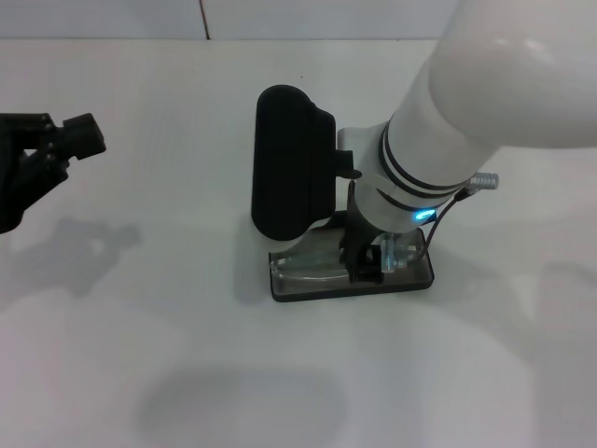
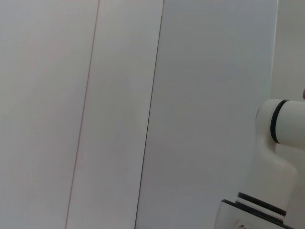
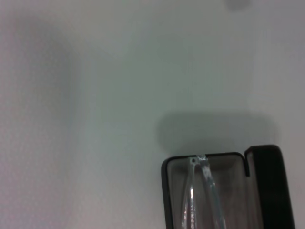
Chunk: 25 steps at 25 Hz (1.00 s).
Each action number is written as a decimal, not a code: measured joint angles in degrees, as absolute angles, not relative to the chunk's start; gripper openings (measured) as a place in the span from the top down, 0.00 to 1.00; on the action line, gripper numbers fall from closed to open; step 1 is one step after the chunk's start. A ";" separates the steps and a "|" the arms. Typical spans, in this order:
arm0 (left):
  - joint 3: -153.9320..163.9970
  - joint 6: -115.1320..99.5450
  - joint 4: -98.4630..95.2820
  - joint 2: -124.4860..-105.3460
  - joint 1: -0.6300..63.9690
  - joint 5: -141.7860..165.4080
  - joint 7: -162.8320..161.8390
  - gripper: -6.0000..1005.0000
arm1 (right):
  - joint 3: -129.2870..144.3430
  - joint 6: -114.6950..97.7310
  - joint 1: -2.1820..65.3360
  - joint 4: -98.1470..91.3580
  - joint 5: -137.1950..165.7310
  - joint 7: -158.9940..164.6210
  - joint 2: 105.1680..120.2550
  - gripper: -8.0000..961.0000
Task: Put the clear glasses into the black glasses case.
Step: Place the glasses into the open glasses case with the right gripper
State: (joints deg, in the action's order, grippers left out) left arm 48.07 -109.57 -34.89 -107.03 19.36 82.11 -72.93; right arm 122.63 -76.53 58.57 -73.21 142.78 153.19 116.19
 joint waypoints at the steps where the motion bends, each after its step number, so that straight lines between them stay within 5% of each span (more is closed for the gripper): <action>1: 48.07 -109.58 -34.72 -107.04 19.35 82.11 -72.76 0.94 | 122.60 -76.57 58.53 -73.24 142.79 153.20 116.19 0.93; 25: 48.07 -108.86 -34.62 -107.05 19.33 82.12 -72.29 0.94 | 123.51 -80.21 59.06 -75.14 147.33 152.49 116.19 0.93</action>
State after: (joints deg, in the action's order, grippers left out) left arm 48.07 -108.86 -34.62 -107.05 19.33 82.12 -72.29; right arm 123.51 -80.21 59.06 -75.14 147.33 152.49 116.19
